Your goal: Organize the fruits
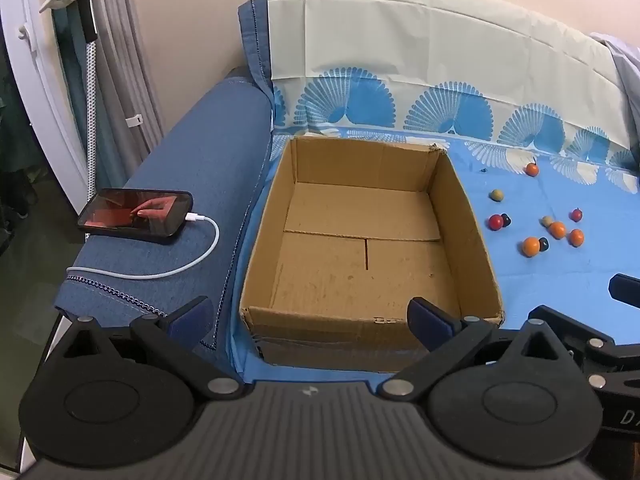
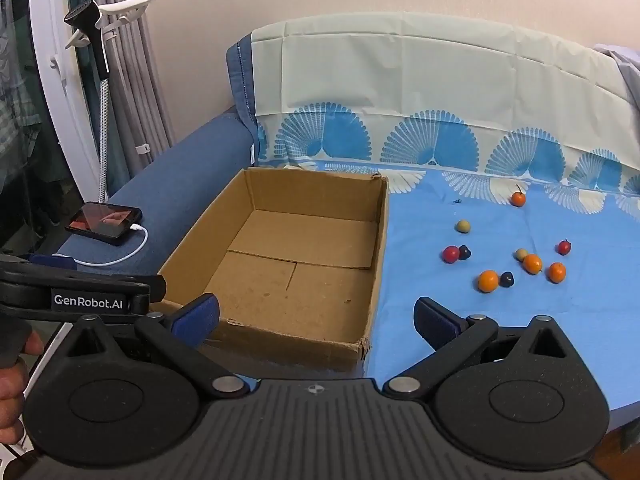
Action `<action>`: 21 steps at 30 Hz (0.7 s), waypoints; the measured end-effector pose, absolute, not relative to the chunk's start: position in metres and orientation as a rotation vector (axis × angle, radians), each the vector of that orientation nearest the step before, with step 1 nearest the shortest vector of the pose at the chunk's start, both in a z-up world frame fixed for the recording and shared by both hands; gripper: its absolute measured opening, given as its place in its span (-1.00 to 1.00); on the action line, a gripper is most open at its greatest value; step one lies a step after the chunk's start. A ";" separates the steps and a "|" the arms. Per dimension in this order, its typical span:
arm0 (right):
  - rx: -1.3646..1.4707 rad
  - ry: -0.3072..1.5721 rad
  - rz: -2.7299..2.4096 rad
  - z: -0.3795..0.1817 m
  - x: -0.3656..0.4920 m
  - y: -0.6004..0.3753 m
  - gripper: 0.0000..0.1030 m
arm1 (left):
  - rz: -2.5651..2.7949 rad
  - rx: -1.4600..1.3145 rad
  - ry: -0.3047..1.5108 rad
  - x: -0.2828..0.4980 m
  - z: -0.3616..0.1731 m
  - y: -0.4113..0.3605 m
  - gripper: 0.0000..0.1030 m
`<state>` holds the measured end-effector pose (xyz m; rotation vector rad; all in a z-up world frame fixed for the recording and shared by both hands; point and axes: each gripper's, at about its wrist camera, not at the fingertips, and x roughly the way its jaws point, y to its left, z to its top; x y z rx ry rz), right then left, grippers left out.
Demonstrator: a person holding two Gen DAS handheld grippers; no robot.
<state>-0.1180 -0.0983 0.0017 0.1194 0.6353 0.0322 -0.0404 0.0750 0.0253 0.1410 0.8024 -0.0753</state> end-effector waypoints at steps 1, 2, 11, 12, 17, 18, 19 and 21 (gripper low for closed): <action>0.120 0.636 0.032 0.002 -0.118 -0.099 0.99 | -0.077 0.142 0.803 -0.041 0.025 0.074 1.00; 0.122 0.636 0.030 0.002 -0.119 -0.100 0.99 | -0.078 0.142 0.803 -0.041 0.025 0.074 1.00; 0.127 0.633 0.030 0.003 -0.116 -0.098 0.99 | -0.072 0.145 0.806 -0.043 0.020 0.074 1.00; 0.129 0.633 0.032 0.003 -0.116 -0.098 0.99 | -0.072 0.146 0.806 -0.043 0.019 0.074 1.00; 0.130 0.630 0.031 0.001 -0.117 -0.099 0.99 | -0.074 0.148 0.808 -0.044 0.018 0.073 1.00; 0.127 0.632 0.032 0.002 -0.117 -0.099 0.99 | -0.074 0.149 0.810 -0.044 0.017 0.073 1.00; 0.126 0.631 0.032 0.001 -0.117 -0.098 0.99 | -0.074 0.149 0.812 -0.044 0.016 0.072 1.00; 0.131 0.629 0.033 0.003 -0.117 -0.100 0.99 | -0.072 0.148 0.815 -0.045 0.015 0.072 1.00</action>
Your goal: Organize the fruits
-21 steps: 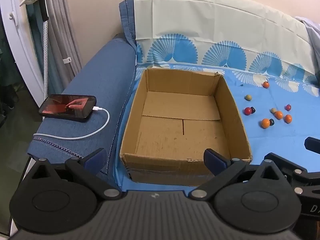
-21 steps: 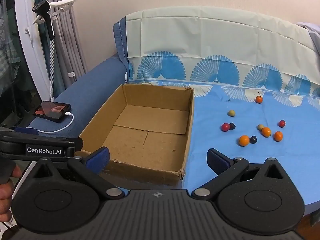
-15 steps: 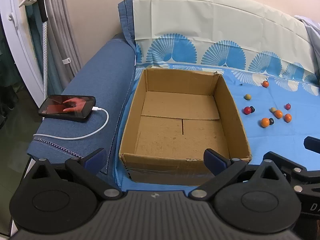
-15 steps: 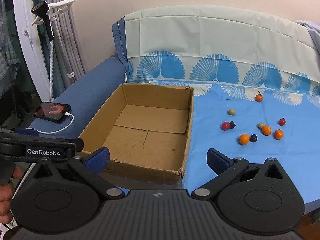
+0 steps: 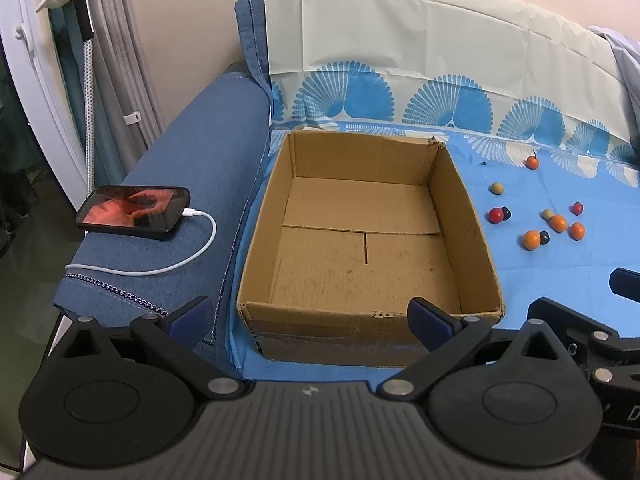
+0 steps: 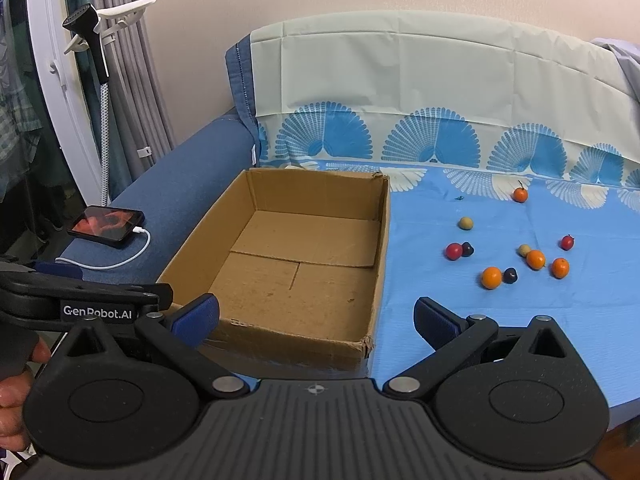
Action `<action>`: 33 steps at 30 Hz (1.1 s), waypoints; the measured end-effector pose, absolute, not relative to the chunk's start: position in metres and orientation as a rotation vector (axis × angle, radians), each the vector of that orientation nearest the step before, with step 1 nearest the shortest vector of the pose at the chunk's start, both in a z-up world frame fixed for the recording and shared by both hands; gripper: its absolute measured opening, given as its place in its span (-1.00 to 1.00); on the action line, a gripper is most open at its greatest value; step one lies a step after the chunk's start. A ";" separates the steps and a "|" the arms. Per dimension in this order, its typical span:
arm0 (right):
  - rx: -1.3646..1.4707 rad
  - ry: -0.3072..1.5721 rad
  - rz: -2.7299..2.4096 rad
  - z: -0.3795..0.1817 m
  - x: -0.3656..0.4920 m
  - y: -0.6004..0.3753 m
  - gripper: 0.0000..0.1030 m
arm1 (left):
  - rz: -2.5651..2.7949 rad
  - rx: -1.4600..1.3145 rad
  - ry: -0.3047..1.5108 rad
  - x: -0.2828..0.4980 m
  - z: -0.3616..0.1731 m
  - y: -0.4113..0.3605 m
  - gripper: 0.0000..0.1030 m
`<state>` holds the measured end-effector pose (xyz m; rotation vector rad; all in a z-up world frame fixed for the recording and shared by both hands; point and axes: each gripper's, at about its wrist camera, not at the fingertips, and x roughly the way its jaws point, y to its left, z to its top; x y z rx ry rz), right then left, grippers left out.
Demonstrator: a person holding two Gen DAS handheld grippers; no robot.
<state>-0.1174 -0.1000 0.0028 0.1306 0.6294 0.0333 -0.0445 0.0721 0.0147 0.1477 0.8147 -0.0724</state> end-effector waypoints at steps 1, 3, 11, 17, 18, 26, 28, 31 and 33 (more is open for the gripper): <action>0.131 0.631 0.033 0.003 -0.117 -0.100 0.99 | -0.071 0.148 0.817 -0.044 0.014 0.072 1.00; 0.133 0.631 0.034 0.002 -0.117 -0.100 0.99 | -0.070 0.148 0.819 -0.043 0.014 0.072 0.99; 0.150 0.632 0.042 0.000 -0.114 -0.101 0.99 | -0.071 0.152 0.832 -0.041 0.009 0.070 1.00; 0.135 0.636 0.043 -0.002 -0.110 -0.103 0.99 | -0.075 0.154 0.841 -0.038 0.007 0.068 1.00; 0.135 0.639 0.043 -0.002 -0.109 -0.104 0.99 | -0.075 0.154 0.843 -0.037 0.007 0.068 1.00; 0.166 0.643 0.051 -0.006 -0.105 -0.109 0.99 | -0.078 0.152 0.878 -0.028 0.003 0.063 1.00; 0.182 0.635 0.051 -0.006 -0.104 -0.112 0.99 | -0.083 0.149 0.889 -0.025 0.003 0.061 1.00; 0.211 0.632 0.050 -0.007 -0.103 -0.118 0.99 | -0.086 0.158 0.895 -0.020 0.005 0.055 1.00; 0.215 0.634 0.042 -0.007 -0.101 -0.124 0.99 | -0.091 0.168 0.898 -0.016 0.008 0.048 1.00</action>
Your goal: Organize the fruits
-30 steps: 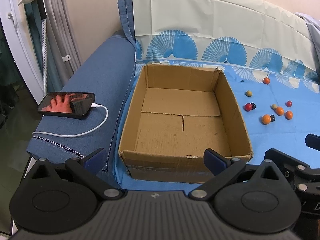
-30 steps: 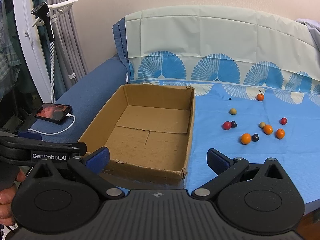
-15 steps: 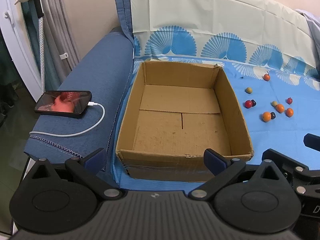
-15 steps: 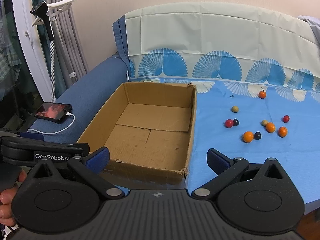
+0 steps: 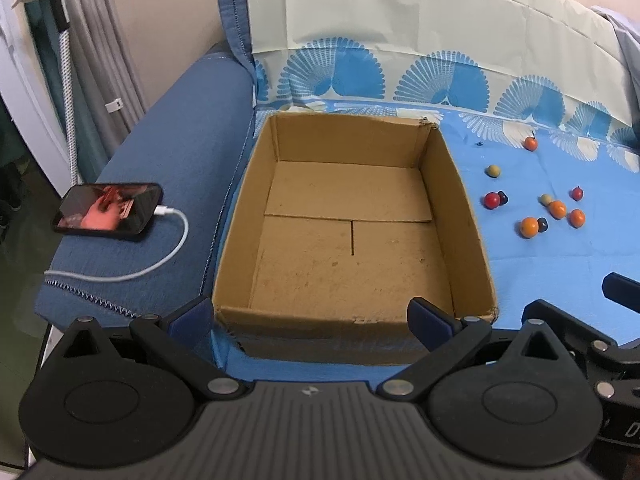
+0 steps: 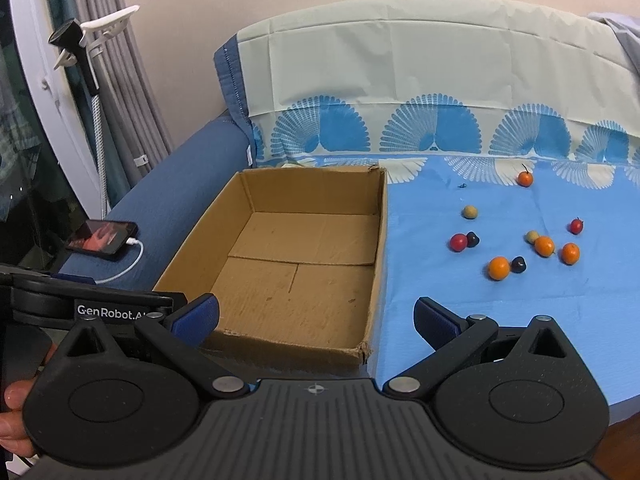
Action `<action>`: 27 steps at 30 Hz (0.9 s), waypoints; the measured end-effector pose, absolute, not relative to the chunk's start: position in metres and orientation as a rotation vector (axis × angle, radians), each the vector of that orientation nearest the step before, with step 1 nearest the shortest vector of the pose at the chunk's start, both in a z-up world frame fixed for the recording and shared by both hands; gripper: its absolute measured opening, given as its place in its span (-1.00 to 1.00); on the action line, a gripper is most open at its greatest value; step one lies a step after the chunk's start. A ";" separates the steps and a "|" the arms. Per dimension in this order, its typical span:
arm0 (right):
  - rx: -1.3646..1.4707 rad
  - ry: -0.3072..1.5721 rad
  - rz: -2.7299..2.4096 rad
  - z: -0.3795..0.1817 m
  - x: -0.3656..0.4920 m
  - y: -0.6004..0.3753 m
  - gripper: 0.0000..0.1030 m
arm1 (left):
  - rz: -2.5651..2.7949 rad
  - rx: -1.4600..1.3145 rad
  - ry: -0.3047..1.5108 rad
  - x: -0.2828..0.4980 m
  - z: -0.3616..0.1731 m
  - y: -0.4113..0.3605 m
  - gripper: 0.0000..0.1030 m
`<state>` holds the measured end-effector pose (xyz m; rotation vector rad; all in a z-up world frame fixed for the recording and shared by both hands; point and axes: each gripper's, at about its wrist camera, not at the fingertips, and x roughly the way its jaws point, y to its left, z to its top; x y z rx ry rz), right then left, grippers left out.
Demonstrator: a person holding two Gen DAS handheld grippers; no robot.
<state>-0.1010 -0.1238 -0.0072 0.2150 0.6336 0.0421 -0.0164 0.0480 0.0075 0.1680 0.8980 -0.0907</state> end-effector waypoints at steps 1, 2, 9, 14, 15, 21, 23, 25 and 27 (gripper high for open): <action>0.222 0.633 0.041 -0.007 -0.099 -0.126 0.99 | -0.093 0.171 0.901 -0.014 0.009 0.045 1.00; 0.237 0.630 0.042 -0.007 -0.098 -0.129 0.99 | -0.095 0.174 0.905 -0.012 0.010 0.042 1.00; 0.310 0.580 0.016 -0.007 -0.093 -0.163 0.99 | -0.106 0.227 0.931 0.005 0.029 0.010 1.00; 0.357 0.547 -0.031 -0.002 -0.093 -0.197 0.99 | -0.157 0.256 0.938 0.016 0.054 -0.018 1.00; 0.362 0.550 -0.048 -0.002 -0.094 -0.204 0.99 | -0.178 0.251 0.935 0.018 0.062 -0.024 1.00; 0.375 0.520 -0.159 0.003 -0.100 -0.253 0.99 | -0.301 0.225 0.876 0.026 0.119 -0.066 1.00; 0.382 0.518 -0.194 0.004 -0.102 -0.266 0.99 | -0.336 0.206 0.851 0.027 0.141 -0.079 1.00; 0.387 0.505 -0.227 0.006 -0.105 -0.281 0.99 | -0.374 0.191 0.833 0.030 0.162 -0.095 1.00; 0.389 0.492 -0.253 0.007 -0.109 -0.292 0.99 | -0.406 0.177 0.823 0.031 0.179 -0.108 1.00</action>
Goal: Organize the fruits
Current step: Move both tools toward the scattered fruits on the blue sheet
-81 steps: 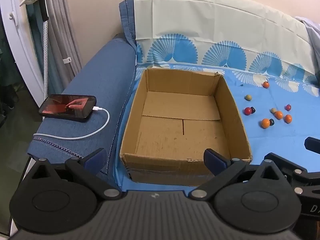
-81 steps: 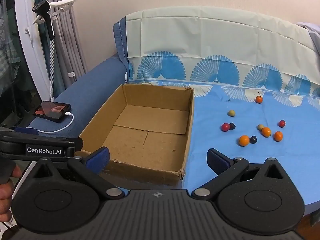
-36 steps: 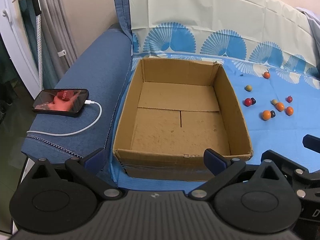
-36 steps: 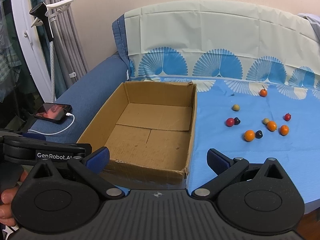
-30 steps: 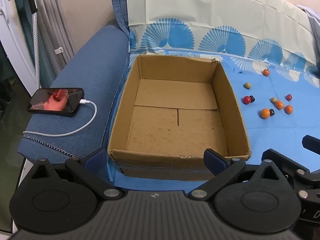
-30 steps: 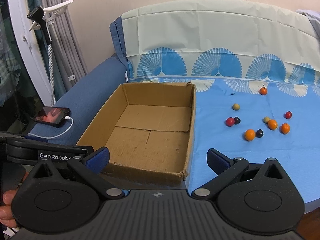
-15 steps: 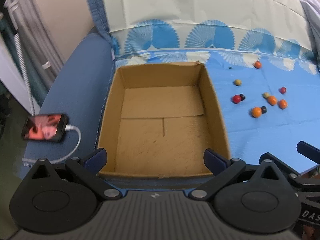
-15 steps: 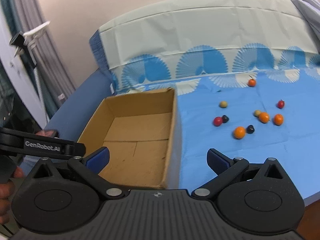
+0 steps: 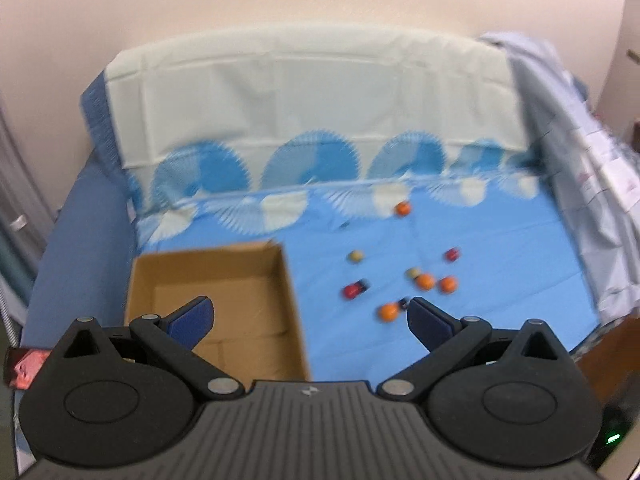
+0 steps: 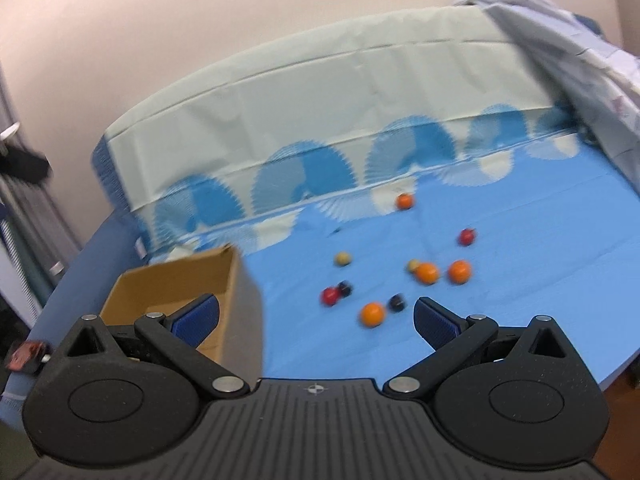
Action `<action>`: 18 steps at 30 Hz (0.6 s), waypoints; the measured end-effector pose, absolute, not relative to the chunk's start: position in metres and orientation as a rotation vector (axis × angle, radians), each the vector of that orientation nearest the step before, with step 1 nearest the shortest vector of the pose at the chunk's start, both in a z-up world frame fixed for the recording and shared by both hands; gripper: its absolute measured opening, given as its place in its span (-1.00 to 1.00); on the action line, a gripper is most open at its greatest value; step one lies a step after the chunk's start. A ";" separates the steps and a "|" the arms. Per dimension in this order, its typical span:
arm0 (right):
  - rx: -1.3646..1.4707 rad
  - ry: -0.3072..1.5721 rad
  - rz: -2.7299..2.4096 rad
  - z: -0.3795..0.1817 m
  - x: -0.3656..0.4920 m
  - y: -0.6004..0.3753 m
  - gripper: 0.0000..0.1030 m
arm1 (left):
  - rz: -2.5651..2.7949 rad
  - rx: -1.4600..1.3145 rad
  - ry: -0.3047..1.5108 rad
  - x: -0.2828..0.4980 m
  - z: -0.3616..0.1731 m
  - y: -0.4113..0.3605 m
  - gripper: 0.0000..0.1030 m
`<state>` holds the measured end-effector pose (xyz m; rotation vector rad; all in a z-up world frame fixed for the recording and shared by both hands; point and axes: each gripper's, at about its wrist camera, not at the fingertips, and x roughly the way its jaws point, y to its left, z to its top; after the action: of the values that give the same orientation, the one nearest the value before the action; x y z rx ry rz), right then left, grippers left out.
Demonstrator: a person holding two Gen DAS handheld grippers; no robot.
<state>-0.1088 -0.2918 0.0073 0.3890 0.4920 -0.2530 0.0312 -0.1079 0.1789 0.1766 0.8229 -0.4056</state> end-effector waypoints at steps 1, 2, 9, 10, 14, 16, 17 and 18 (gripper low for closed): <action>0.392 0.487 -0.267 0.007 -0.111 -0.298 0.99 | -0.417 0.171 0.821 0.031 0.185 -0.115 1.00; 0.395 0.487 -0.276 0.007 -0.112 -0.303 0.99 | -0.428 0.167 0.821 0.032 0.191 -0.122 1.00; 0.393 0.480 -0.323 0.003 -0.120 -0.333 0.99 | -0.499 0.149 0.803 0.028 0.217 -0.160 1.00; 0.393 0.481 -0.327 0.002 -0.120 -0.338 0.99 | -0.506 0.144 0.802 0.028 0.219 -0.162 1.00; 0.400 0.476 -0.337 -0.005 -0.120 -0.350 0.99 | -0.547 0.134 0.815 0.026 0.219 -0.178 1.00; 0.404 0.476 -0.342 -0.008 -0.120 -0.356 0.99 | -0.569 0.145 0.822 0.023 0.217 -0.186 1.00; 0.406 0.475 -0.344 -0.009 -0.120 -0.358 0.99 | -0.581 0.149 0.828 0.022 0.216 -0.191 1.00; 0.407 0.475 -0.346 -0.010 -0.120 -0.360 0.99 | -0.595 0.147 0.830 0.021 0.215 -0.195 1.00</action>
<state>-0.1204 -0.3600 -0.0103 0.4067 0.4749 -0.3458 0.0212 -0.1948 0.2146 0.1472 0.8304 -0.5947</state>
